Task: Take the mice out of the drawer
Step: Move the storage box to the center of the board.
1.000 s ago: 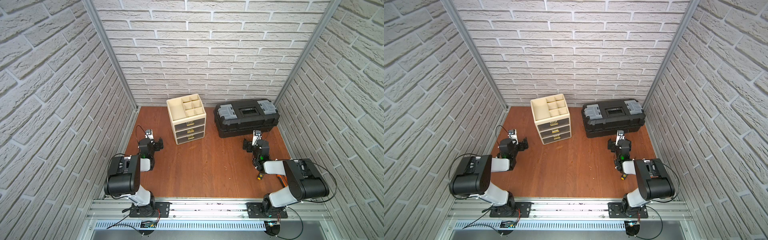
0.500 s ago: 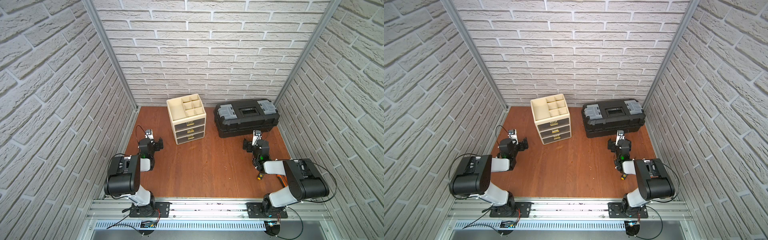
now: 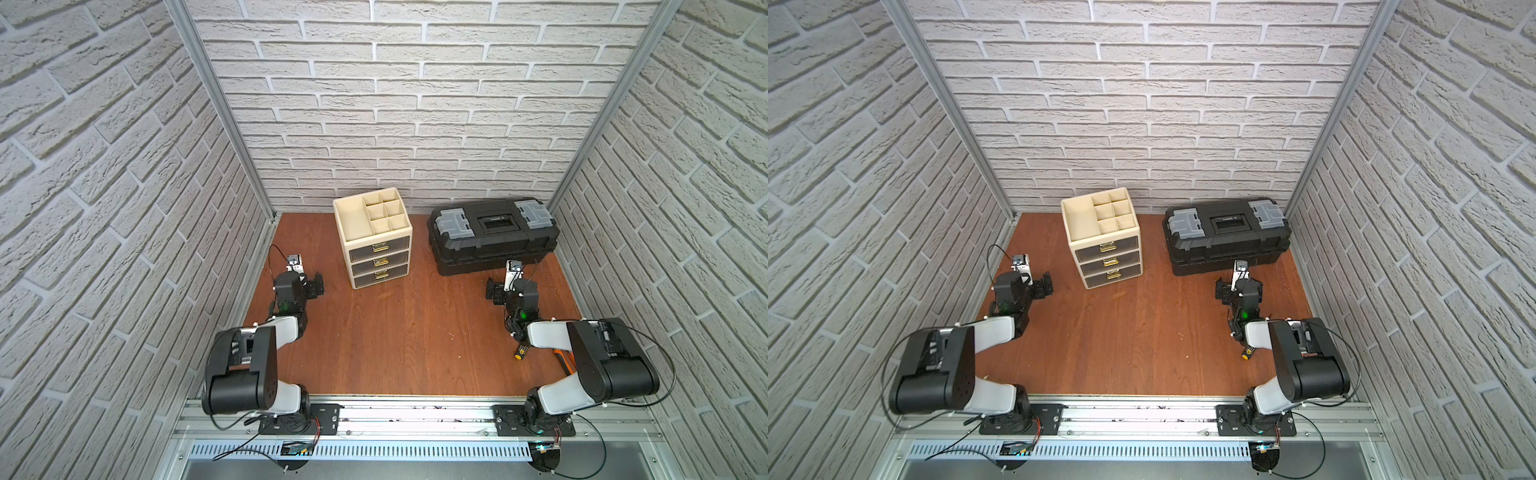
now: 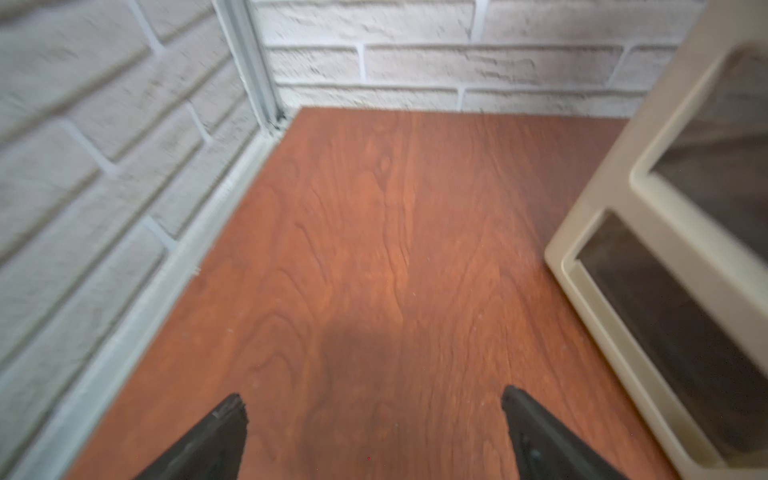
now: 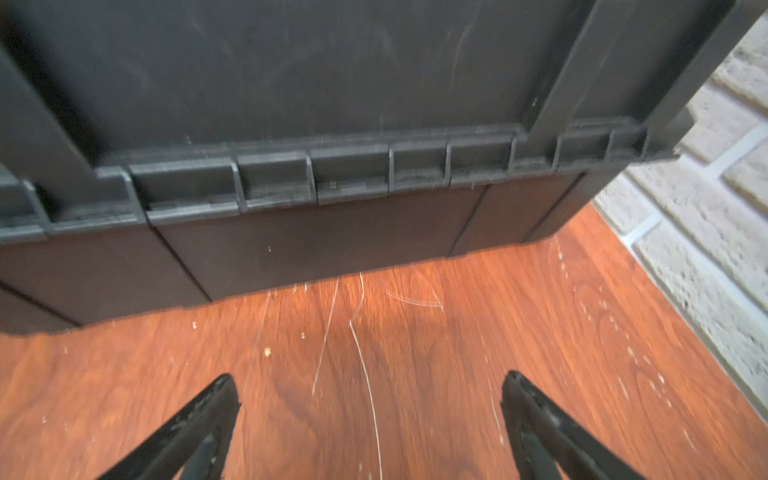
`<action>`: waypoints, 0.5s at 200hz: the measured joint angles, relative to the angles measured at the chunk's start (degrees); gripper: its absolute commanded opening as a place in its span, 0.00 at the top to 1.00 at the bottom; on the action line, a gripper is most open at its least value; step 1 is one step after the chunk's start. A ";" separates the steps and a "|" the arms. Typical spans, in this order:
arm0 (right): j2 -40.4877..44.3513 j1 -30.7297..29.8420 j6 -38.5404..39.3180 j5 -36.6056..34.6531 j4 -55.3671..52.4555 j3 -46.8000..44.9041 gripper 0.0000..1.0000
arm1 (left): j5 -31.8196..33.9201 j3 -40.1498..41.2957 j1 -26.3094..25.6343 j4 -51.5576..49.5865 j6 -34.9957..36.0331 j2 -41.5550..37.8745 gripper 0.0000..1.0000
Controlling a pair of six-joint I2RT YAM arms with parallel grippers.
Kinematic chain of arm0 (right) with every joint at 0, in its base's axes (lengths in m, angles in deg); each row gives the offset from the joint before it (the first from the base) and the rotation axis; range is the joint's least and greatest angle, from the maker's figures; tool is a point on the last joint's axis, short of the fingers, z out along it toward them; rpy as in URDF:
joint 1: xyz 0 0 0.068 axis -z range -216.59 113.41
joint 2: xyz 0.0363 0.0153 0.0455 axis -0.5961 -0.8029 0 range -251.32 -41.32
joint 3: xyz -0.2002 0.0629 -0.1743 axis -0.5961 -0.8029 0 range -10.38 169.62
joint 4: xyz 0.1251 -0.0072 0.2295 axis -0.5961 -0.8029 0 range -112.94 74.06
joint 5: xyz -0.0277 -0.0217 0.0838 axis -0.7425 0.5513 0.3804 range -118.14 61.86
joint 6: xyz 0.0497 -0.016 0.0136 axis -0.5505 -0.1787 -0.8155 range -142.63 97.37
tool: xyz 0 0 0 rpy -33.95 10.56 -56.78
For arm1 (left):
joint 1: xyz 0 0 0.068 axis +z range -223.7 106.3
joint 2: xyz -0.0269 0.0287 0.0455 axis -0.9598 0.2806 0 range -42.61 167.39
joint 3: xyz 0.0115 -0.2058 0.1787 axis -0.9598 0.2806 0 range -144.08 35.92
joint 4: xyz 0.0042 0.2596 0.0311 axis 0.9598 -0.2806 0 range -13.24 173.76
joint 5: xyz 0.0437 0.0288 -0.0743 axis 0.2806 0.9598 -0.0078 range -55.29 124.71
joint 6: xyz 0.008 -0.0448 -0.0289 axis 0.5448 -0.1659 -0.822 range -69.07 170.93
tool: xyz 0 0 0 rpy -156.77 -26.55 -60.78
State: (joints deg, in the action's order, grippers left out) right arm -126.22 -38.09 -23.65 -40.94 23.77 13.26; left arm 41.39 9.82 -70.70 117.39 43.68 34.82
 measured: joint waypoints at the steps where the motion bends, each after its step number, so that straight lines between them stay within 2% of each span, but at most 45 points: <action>1: 0.26 0.00 0.00 0.00 -0.59 0.22 0.01 | 0.04 -0.02 -0.09 -0.17 -0.04 -0.26 0.02; 34: 11.80 -1.40 -0.92 0.50 -12.63 5.16 0.01 | 4.17 -3.72 -4.68 -11.82 -1.53 -13.44 0.02; 54: 20.48 -5.81 -2.08 0.07 -22.25 8.61 0.01 | 6.51 -9.49 -8.17 -20.94 -2.01 -18.71 0.02; 82: 29.97 -15.08 -4.68 0.35 -33.48 13.46 0.01 | 6.93 -19.85 -11.08 -33.16 -3.96 -21.66 0.02; 100: 32.50 -17.42 -8.35 2.23 -39.95 17.49 0.01 | 5.95 -28.20 -11.23 -41.90 -6.03 -20.50 0.02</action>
State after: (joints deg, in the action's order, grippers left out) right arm -93.72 -55.51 -32.00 -38.71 -16.19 30.74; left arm 47.34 -18.38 -81.93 75.49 37.65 14.32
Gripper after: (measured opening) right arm 0.991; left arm 0.983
